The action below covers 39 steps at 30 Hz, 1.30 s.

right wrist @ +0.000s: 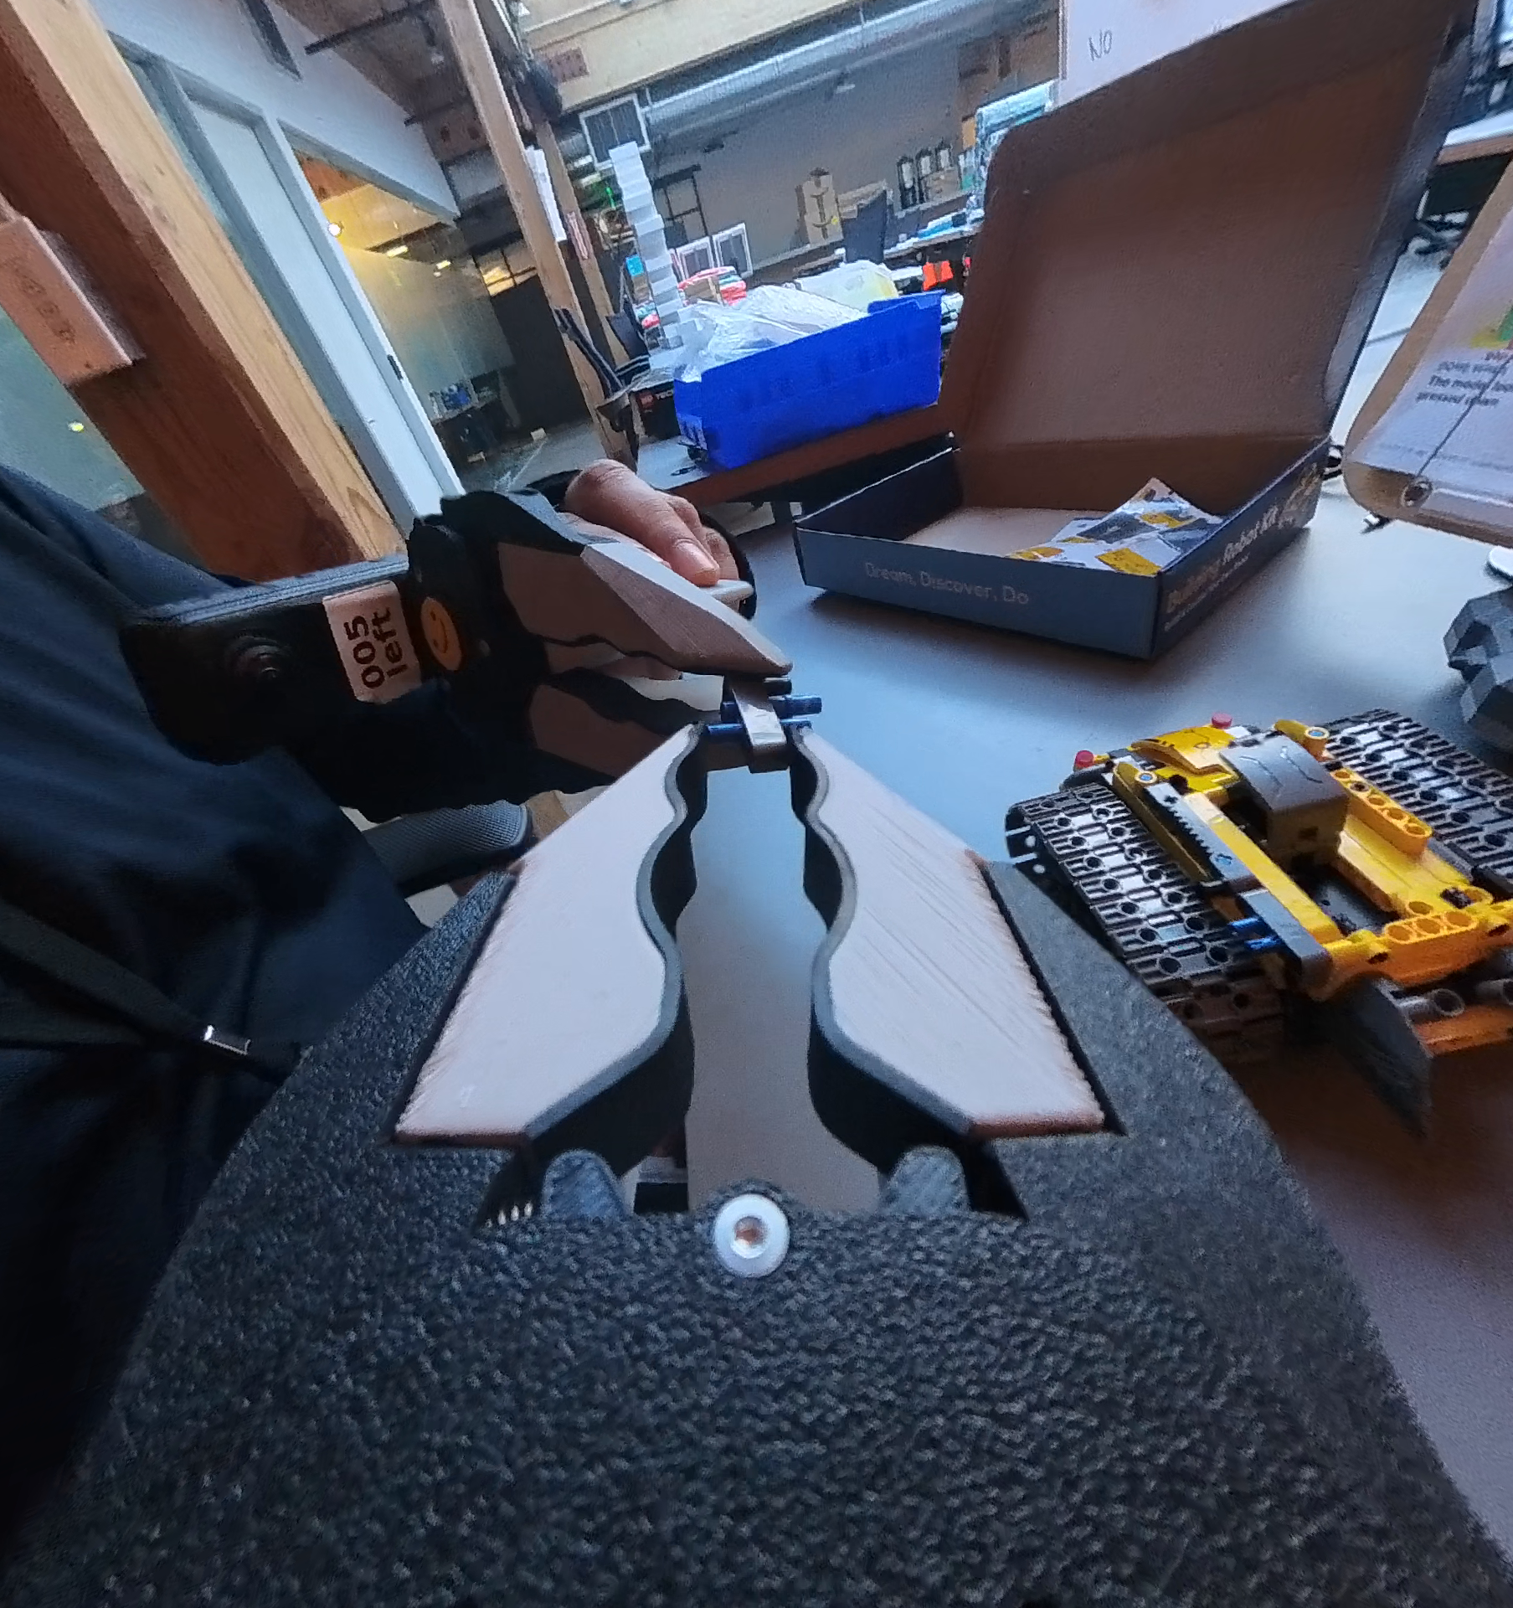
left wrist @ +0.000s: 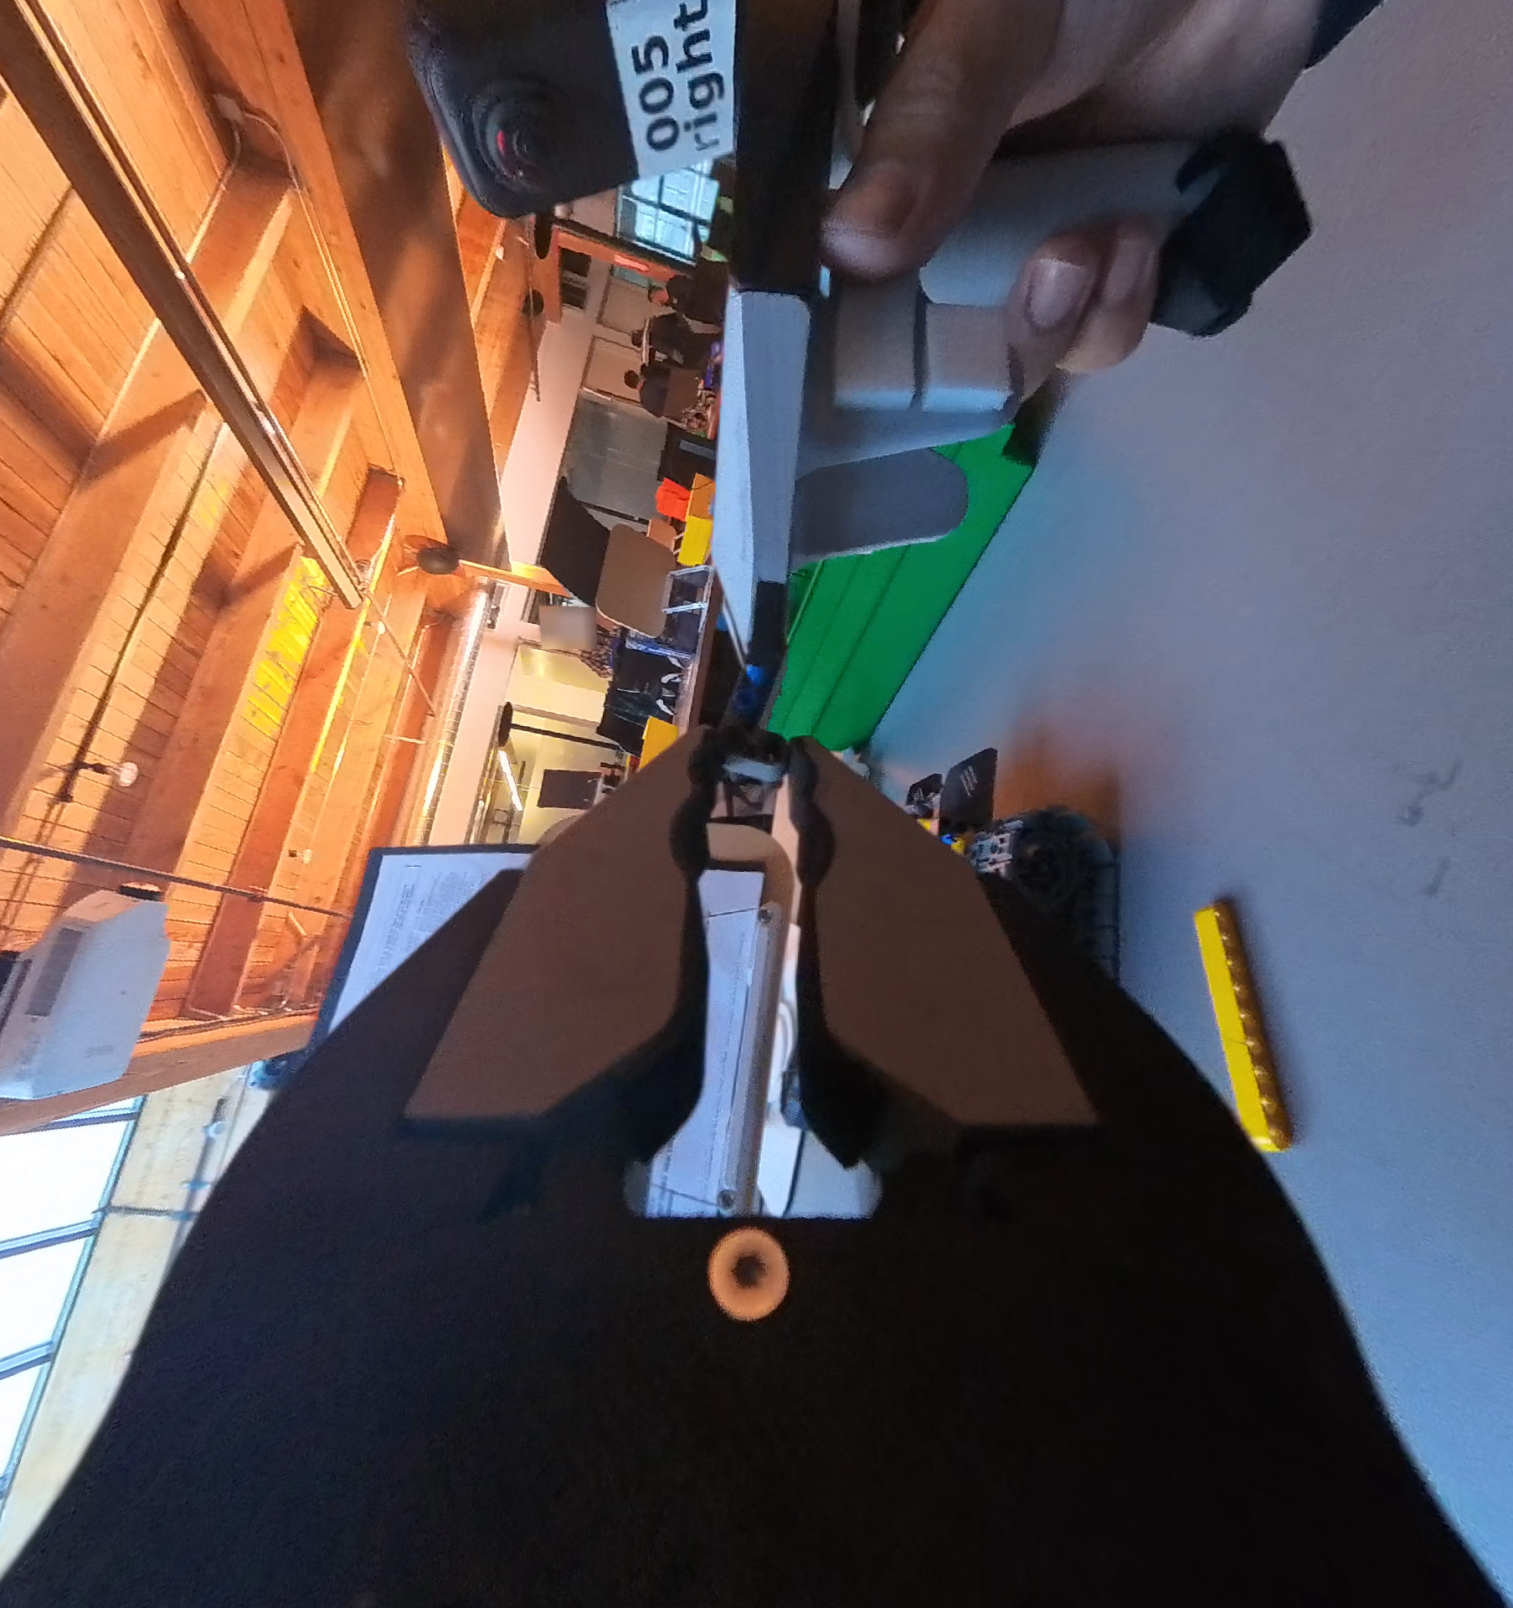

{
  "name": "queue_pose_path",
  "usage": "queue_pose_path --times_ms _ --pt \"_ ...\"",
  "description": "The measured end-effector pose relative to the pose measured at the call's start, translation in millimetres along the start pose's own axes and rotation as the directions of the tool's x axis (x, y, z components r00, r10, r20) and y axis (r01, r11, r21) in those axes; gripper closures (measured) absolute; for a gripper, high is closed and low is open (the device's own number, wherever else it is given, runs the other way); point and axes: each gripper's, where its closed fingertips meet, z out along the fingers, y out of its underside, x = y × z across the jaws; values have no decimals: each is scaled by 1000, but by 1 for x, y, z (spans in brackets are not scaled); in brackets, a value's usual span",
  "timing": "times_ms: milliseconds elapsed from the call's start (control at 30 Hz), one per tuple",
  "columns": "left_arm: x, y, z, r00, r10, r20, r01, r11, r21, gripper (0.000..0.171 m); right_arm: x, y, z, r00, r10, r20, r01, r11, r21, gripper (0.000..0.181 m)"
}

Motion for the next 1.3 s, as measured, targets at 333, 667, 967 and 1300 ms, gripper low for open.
queue_pose_path --times_ms 333,667,967,1300 --pt "6 1 4 998 59 -19 -60 998 -25 158 -1 2 5 995 -97 -29 96 995 -8 166" --pt "1 11 3 997 77 5 -76 992 -105 158 5 -1 11 990 -105 -93 107 994 13 168" --pt "-7 2 -1 1000 -8 29 8 1000 18 158 1 -11 9 989 -114 -91 118 992 35 174" --pt "-3 -21 -6 445 -725 -526 877 473 90 157 -4 -1 -17 866 -470 -170 438 877 -196 160"
